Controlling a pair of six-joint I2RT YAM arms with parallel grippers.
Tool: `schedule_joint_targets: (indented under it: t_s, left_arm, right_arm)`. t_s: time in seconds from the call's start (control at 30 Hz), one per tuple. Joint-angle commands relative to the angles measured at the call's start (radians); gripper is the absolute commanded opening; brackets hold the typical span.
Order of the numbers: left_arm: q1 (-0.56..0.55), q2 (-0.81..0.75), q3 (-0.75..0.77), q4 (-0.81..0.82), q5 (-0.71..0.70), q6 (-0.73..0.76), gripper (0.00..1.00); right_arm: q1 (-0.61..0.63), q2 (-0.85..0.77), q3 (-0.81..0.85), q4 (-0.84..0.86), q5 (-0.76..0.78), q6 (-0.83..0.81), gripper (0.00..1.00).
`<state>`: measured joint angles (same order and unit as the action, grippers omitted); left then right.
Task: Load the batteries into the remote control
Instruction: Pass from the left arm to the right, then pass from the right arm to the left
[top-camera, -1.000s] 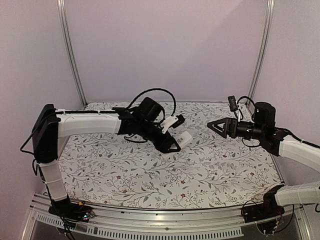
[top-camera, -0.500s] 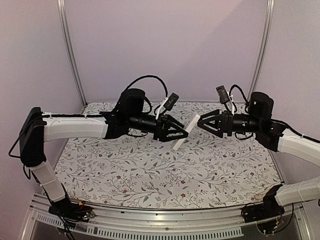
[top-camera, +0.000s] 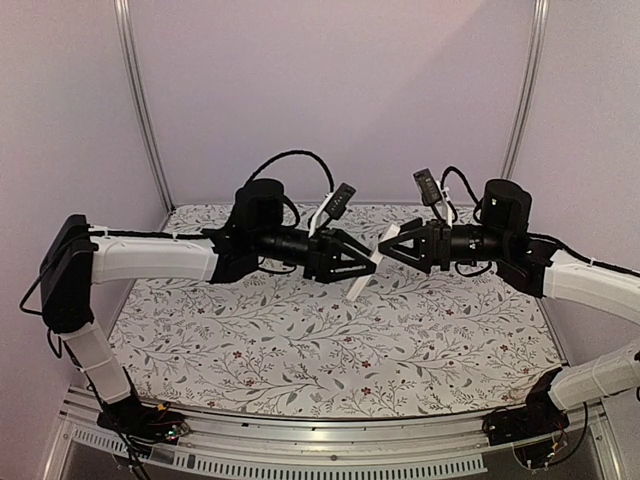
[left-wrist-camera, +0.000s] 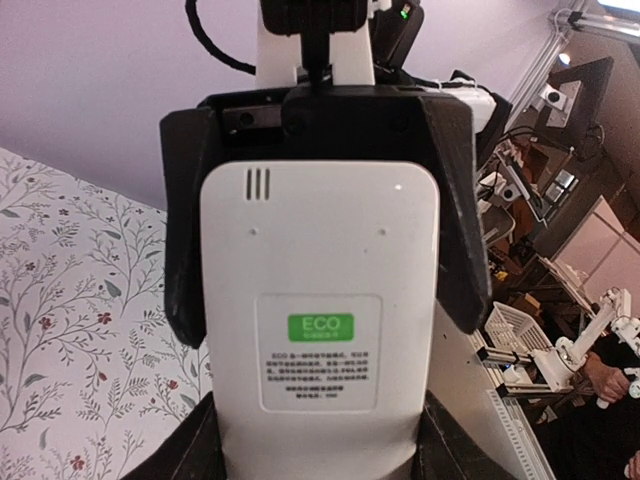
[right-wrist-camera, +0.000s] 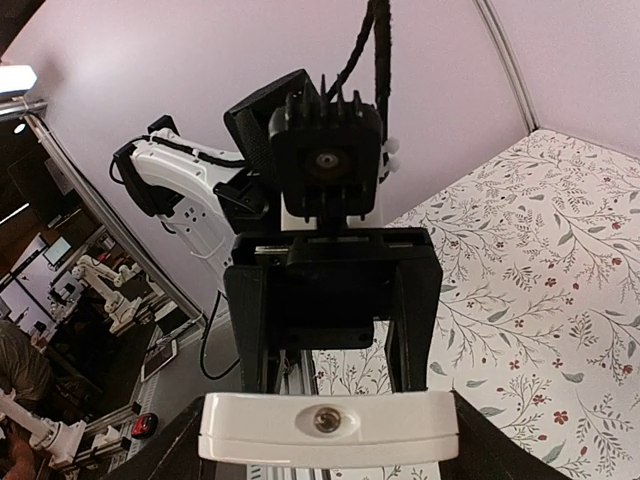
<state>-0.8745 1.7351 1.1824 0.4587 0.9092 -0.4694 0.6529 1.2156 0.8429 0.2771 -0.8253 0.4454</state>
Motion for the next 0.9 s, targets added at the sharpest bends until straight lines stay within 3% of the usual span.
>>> schedule_joint_targets:
  t_s: [0.0, 0.2, 0.4, 0.63, 0.77, 0.87]
  left_arm:
    - [-0.004, 0.027, -0.001, 0.042, 0.009, -0.007, 0.29]
    - [0.005, 0.016, -0.02, 0.028, -0.026, 0.004, 0.32]
    - [0.039, -0.074, -0.115, -0.008, -0.219, 0.039, 0.73]
    - [0.071, -0.259, -0.219, -0.241, -0.651, 0.141, 0.99]
    - [0.076, -0.299, -0.252, -0.346, -0.853, 0.142, 0.99]
    - [0.078, -0.283, -0.261, -0.409, -0.906, 0.101, 0.97]
  right_arm:
    - [0.017, 0.024, 0.038, 0.042, -0.02, 0.028, 0.68]
    - [0.018, 0.036, 0.035, 0.048, -0.016, 0.038, 0.42]
    - [0.018, 0.068, 0.057, -0.02, 0.029, 0.051, 0.26]
    - [0.018, 0.177, 0.206, -0.44, 0.222, -0.081, 0.18]
    - [0.018, 0.284, 0.278, -0.586, 0.298, -0.085, 0.17]
    - [0.026, 0.384, 0.35, -0.684, 0.322, -0.092, 0.18]
